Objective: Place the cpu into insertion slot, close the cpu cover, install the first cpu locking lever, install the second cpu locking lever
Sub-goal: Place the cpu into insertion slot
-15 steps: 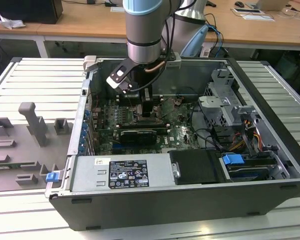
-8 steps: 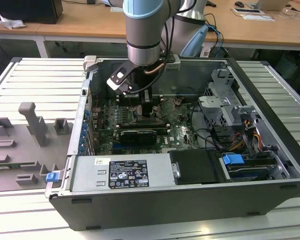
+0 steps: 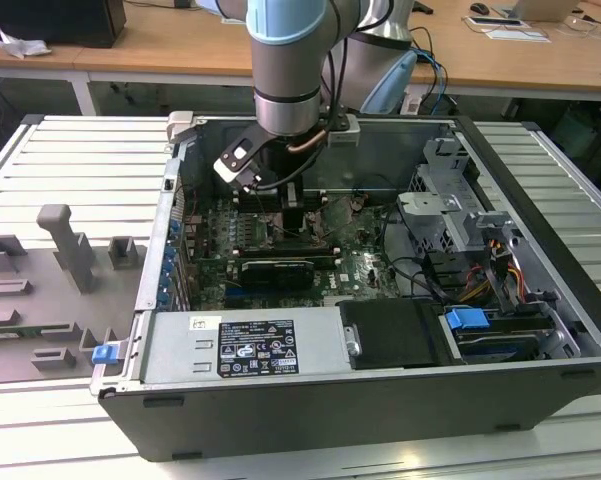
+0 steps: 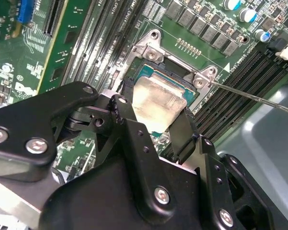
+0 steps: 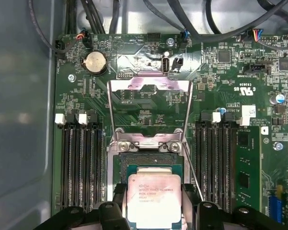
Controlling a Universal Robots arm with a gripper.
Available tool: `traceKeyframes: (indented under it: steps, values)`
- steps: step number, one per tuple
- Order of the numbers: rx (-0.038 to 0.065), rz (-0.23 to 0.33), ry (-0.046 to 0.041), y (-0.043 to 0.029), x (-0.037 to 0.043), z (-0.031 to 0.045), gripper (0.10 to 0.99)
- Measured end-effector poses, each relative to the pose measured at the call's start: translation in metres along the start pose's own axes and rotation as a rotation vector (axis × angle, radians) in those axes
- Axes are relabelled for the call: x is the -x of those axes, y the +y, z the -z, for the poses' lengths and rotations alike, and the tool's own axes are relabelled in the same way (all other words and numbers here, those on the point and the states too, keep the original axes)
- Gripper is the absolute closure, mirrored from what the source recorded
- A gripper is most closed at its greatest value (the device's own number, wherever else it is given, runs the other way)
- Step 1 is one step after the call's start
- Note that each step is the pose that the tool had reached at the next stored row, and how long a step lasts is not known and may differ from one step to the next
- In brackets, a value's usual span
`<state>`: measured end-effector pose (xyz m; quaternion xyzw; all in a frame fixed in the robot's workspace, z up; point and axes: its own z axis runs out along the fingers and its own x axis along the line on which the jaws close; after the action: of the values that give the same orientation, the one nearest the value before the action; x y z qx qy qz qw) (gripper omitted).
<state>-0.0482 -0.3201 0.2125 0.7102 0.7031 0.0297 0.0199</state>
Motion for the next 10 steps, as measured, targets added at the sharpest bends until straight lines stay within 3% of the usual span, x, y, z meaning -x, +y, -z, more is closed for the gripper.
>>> traceKeyframes:
  steps: [10]
  values:
    - [0.000,0.000,-0.0030,0.0013,-0.0017,-0.0064,0.545]
